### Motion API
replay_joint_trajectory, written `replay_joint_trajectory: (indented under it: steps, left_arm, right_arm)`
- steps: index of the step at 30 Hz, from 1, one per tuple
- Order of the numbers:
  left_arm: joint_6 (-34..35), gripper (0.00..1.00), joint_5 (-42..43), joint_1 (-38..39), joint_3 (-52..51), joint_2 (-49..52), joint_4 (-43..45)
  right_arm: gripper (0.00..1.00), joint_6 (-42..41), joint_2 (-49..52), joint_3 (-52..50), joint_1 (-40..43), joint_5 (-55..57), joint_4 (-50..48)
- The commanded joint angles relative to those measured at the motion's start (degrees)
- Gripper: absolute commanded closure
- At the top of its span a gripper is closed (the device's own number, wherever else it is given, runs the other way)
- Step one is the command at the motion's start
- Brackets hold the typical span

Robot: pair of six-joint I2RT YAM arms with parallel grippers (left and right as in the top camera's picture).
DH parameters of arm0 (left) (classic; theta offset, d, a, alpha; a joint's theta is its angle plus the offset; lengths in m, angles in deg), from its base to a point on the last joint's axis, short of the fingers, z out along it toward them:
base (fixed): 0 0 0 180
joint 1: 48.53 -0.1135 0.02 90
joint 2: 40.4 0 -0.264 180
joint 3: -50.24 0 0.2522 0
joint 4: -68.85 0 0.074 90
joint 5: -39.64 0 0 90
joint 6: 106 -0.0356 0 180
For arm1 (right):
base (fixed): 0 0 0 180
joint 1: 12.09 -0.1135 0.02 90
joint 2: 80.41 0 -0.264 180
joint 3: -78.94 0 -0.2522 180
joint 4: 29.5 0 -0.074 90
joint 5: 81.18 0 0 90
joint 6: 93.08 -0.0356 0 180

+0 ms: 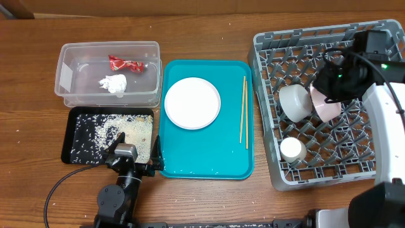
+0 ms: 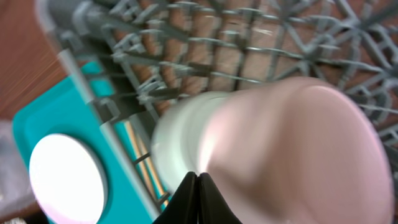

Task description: Sort waste into correct bins and load items into the dishwasher

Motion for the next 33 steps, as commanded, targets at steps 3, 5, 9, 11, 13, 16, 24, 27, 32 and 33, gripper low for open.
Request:
replay_joint_trajectory:
  steps: [3, 5, 9, 11, 13, 16, 24, 27, 32, 33]
  left_arm:
    - [-1.05, 0.0, -0.61, -0.59, -0.2, -0.5, 0.15]
    - [-1.05, 0.0, -0.61, -0.59, -0.2, -0.5, 0.15]
    - [-1.05, 0.0, -0.59, -0.59, -0.2, -0.5, 0.15]
    - [-1.05, 0.0, -0.59, -0.59, -0.2, -0.5, 0.15]
    - [-1.05, 0.0, -0.61, -0.59, -0.2, -0.5, 0.15]
    - [-1.05, 0.0, -0.61, -0.59, -0.2, -0.5, 0.15]
    - [-1.05, 0.0, -0.61, -0.59, -0.2, -0.5, 0.15]
    - [-1.05, 0.0, -0.61, -0.59, -0.2, -0.5, 0.15]
    - [-1.05, 0.0, -0.61, -0.59, -0.2, -0.5, 0.15]
    - [-1.05, 0.0, -0.61, -0.59, -0.2, -0.5, 0.15]
  right_arm:
    - [0.96, 3.65, -9.4, 0.15, -5.81, -0.22, -0.15]
    - [0.96, 1.99, -10.29, 0.15, -6.84, 2.36, 0.17]
    - [0.96, 0.31, -10.03, 0.02, -6.86, 4.26, 0.42]
    - [0.96, 0.28, -9.81, -0.09, -6.88, 4.26, 0.79]
    - [0.96, 0.26, -9.51, -0.35, -6.88, 4.26, 1.55]
    - [0.96, 0.31, -9.42, -0.96, -7.28, 3.93, 3.04]
    - [0.96, -1.16, -9.4, -1.31, -11.56, 7.39, 5.42]
    - [0.96, -6.1, -9.35, -3.72, -11.08, 11.91, 5.9]
    - [0.96, -8.81, -8.46, -11.15, -10.29, 11.63, 3.76]
    - [0.96, -9.05, -8.31, -12.41, -10.29, 11.78, 3.37]
